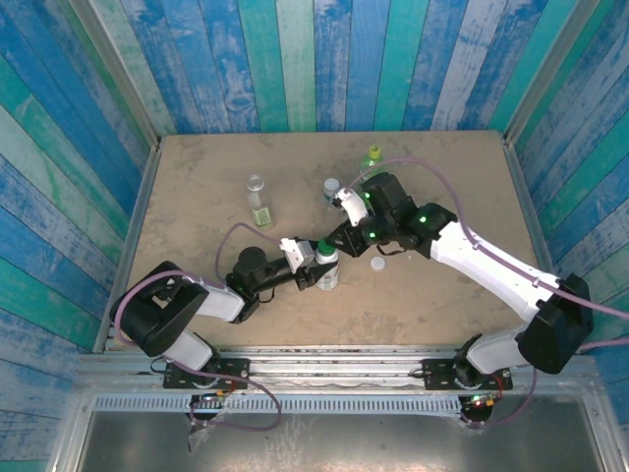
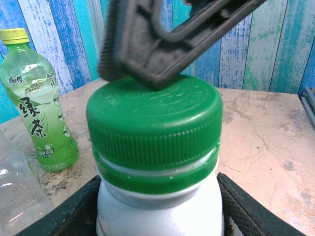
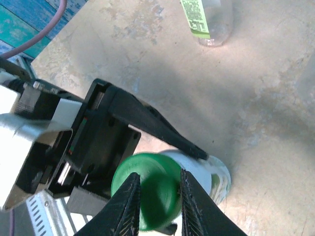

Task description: Screw on the bottle caps

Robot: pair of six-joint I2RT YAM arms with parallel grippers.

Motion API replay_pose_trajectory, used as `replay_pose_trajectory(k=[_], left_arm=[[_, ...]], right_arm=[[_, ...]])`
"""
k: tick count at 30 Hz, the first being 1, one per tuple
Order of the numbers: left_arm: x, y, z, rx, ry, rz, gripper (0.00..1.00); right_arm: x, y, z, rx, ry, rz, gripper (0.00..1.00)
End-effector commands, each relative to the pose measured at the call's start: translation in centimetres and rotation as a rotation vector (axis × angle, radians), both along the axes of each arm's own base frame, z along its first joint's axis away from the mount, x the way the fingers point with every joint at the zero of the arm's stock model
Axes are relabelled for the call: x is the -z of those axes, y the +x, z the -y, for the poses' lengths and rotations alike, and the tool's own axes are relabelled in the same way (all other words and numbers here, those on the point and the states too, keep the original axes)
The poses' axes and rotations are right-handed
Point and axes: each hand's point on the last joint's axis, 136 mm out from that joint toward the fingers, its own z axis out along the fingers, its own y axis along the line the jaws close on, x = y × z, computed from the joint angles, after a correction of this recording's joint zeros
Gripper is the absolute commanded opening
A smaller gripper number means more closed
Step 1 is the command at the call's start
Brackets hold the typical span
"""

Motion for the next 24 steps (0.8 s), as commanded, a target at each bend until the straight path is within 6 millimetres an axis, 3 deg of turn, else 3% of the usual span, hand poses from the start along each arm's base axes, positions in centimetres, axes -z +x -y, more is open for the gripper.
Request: replay_pose_trajectory(k=[1,7,11,16,20,24], left_arm=[[1.2,0.0,-0.2,-0.012,0.038,-0.044,0.55],[1.0,-0.1,-0.2,-0.004,0.033,-0.04,0.55],[0.9,-0.3,-0.1,0.006,0.035,-0.036,0.55],[0.7,-1.3,0.5,0.075,0.037,-0.043,0.54],[0.7,-2.6,1.2,0.152,0.07,-0.049,0.54],[0.3,-3.7,1.6,0.226,0.058,-0.055,0.54]], right_arm=[[5.0,-4.9,2.9,-0.026,-0.154,-0.243,0.25],[1.8,-5.6,1.8,-0.106,-0.043,-0.178,0.26],[0.1,-4.2,2.8,-0.06,-0.047,-0.072,0.3],[-1.5,-3.5,3.9,-0.104,-0.07,0.102,0.57],[-2.2,-4.1,4.9,-0.226,-0.113,0.279,0.71],[-3.3,-5.2,4.3,-0.392,-0.072,0.462,0.7]])
